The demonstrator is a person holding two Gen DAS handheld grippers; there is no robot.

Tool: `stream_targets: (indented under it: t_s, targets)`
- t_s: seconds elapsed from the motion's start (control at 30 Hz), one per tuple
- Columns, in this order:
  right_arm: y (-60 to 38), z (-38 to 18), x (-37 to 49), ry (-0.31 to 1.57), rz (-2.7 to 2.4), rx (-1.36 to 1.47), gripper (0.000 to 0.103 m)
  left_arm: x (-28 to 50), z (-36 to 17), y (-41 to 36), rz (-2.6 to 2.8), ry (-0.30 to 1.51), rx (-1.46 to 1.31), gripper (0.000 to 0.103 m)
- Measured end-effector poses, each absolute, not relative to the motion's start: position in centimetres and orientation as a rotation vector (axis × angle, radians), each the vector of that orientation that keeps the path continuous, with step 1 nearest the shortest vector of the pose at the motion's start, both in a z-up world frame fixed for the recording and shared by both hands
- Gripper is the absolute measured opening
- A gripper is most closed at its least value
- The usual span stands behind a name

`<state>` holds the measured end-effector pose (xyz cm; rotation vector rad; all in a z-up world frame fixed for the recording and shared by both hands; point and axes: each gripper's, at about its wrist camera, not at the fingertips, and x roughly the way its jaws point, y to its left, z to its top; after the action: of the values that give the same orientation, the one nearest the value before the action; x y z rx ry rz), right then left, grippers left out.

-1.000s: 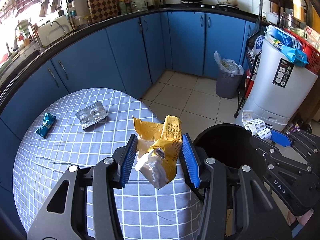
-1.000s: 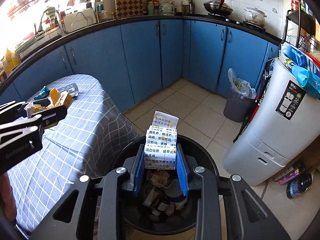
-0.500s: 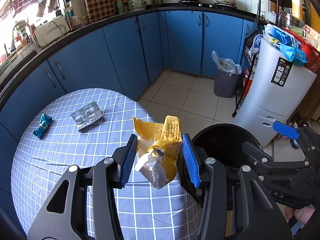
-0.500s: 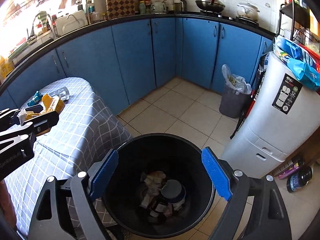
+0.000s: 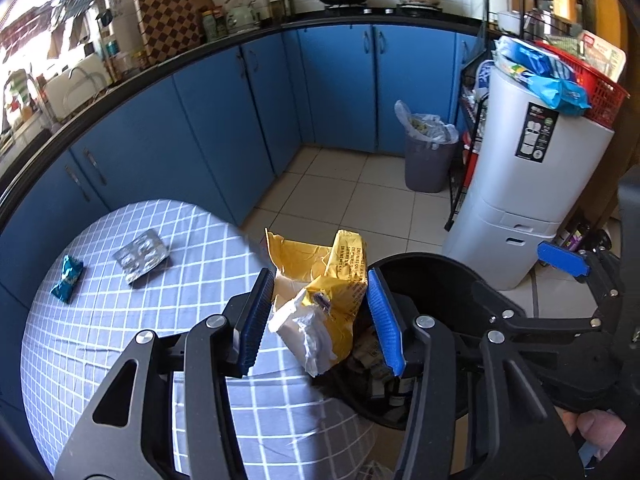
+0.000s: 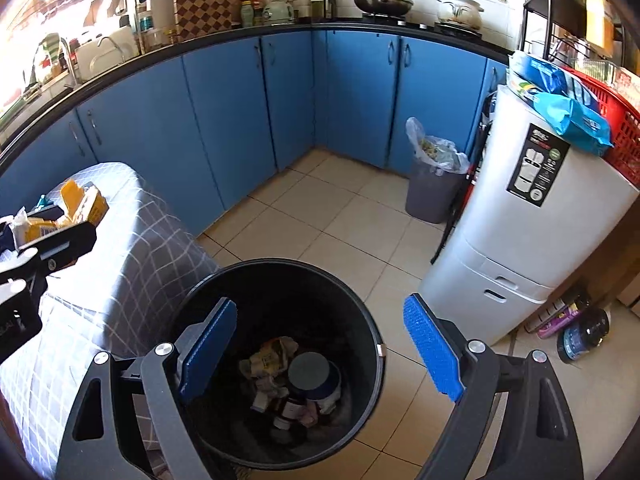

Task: Collect trash
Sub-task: 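Open both grippers to drop the bag and box into the bin, then move both grippers back over the table toward the blue wrapper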

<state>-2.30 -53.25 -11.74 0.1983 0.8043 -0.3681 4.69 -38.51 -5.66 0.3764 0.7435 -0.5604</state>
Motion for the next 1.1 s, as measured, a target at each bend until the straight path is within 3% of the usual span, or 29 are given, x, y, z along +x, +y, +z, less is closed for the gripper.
stream_targets:
  t_s: [0.1,0.17,0.3,0.43,0.8,0.93,1.1]
  targets:
    - [-53.7,-11.8,-2.7,0.806,-0.38,0.199,0.083,4.3,-5.4,-39.4,-0.579,0.735,0.386,0.052]
    - [-53.9,-11.8,-2.9,0.806,-0.385,0.201,0.083,4.0,-5.3,-40.0,-0.583,0.731,0.394,0.063]
    - [-54.0,-11.8,-3.1,0.809,-0.392,0.202,0.083,3.6,-5.0,-40.2,-0.589,0.713,0.397,0.067]
    - [-53.7,-11.7,-2.9,0.812,-0.388,0.199,0.083,3.8,-5.0,-40.0,-0.588,0.728,0.386,0.078]
    - [-50.8,-10.5,-1.6,0.802,-0.347,0.163,0.083,4.3,-4.0,-37.0,-0.554,0.706,0.348,0.084]
    - [-48.4,-9.9,0.0,0.797,-0.313,0.128,0.083,5.1,-3.5,-34.7,-0.517,0.698,0.323,0.095]
    - [-45.3,-9.2,2.3,0.784,-0.257,0.094,0.083,6.8,-3.0,-31.0,-0.461,0.703,0.273,0.096]
